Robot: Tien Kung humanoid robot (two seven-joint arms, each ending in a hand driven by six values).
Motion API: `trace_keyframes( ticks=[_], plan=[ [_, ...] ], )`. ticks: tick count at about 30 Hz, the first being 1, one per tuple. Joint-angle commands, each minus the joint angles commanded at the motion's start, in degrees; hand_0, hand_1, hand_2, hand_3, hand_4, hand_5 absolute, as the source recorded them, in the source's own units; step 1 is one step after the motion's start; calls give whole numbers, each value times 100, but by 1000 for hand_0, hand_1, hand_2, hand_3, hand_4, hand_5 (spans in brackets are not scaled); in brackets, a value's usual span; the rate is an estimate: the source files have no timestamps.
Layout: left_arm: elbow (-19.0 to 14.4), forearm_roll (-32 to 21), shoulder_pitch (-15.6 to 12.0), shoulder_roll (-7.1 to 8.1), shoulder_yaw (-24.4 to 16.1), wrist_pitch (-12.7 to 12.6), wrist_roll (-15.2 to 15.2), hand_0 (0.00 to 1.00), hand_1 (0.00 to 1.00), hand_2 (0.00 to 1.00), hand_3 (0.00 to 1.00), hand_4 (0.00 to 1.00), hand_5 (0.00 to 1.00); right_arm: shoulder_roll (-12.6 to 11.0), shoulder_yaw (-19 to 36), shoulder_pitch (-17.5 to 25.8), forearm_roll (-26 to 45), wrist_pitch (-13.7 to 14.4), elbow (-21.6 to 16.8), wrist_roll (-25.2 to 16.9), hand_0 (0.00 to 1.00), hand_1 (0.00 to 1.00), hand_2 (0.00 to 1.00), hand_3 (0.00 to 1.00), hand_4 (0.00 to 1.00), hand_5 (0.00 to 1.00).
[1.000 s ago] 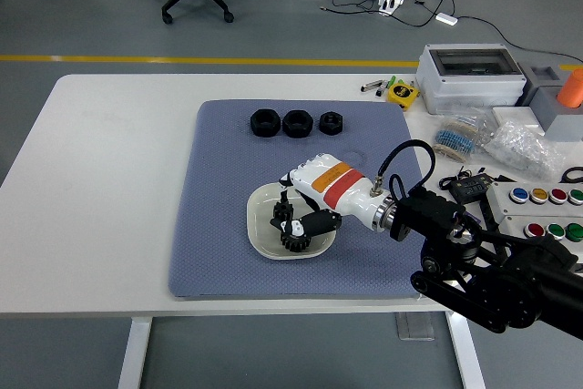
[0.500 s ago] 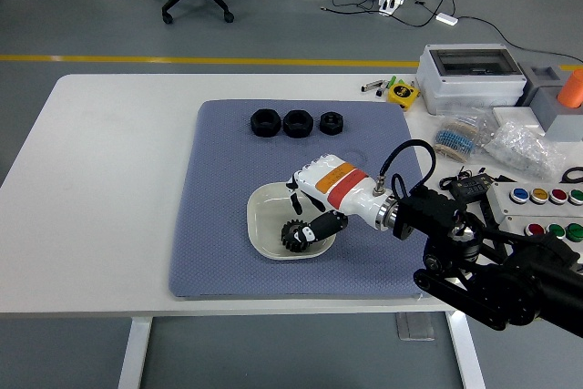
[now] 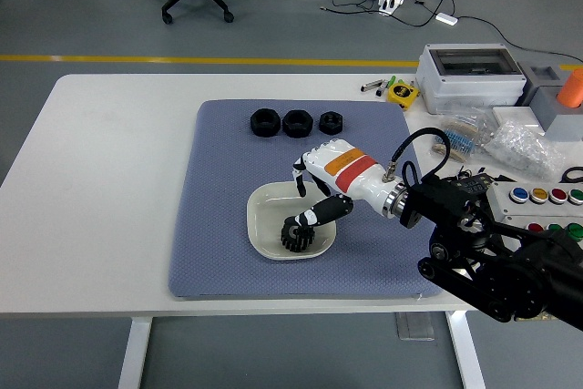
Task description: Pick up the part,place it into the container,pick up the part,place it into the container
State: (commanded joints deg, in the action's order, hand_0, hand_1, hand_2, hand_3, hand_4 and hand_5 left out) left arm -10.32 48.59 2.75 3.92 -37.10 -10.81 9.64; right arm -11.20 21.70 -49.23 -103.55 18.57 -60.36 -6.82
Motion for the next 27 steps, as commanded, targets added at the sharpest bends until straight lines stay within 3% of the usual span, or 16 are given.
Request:
trace_keyframes(
  ticks=[5, 8, 9, 12, 14, 15, 20, 21, 26, 27],
  plan=[
    [-1, 18, 0, -2, -6, 2, 6, 728, 701, 696, 594, 642, 626, -33, 443, 44, 433, -80, -54, 142, 2, 19, 149, 344, 998, 537],
    [-2, 32, 2, -7, -14, 5, 11, 728, 701, 696, 594, 642, 626, -75, 736, 99, 811, 46, 43, 304, 2, 19, 149, 344, 998, 537],
    [-2, 39, 5, -9, -14, 6, 13, 728, 701, 694, 594, 642, 627, -88, 837, 121, 996, 9, 105, 359, 69, 193, 327, 501, 998, 577],
    [-2, 40, 10, -16, -17, 5, 12, 728, 701, 694, 594, 642, 627, -157, 1080, 172, 1619, -187, 320, 459, 69, 193, 327, 501, 998, 577],
    [0, 42, 9, -20, -30, 3, 9, 728, 701, 694, 594, 642, 627, -238, 1243, 210, 2087, -139, 458, 411, 69, 193, 327, 501, 998, 577],
    [0, 59, 7, -24, -57, 2, 12, 727, 700, 694, 595, 643, 627, -279, 1352, 239, 2310, -117, 526, 402, 343, 528, 633, 747, 998, 701],
    [0, 192, -4, -43, -179, 10, 33, 727, 700, 694, 595, 643, 627, -321, 1950, 462, 3071, -5, 594, 847, 343, 528, 633, 747, 998, 701],
    [0, 235, -3, -48, -214, 13, 41, 727, 699, 693, 595, 643, 630, -338, 2081, 534, 3176, 1, 568, 839, 402, 574, 679, 720, 998, 682],
    [0, 311, 29, -45, -231, 31, 50, 727, 699, 693, 595, 643, 630, -365, 2812, 925, 3236, 72, 244, 863, 402, 574, 679, 720, 998, 682],
    [0, 317, 41, -44, -231, 33, 49, 726, 698, 692, 593, 643, 629, -363, 2983, 1036, 3144, 77, 135, 867, 607, 679, 763, 772, 998, 685]
  ],
)
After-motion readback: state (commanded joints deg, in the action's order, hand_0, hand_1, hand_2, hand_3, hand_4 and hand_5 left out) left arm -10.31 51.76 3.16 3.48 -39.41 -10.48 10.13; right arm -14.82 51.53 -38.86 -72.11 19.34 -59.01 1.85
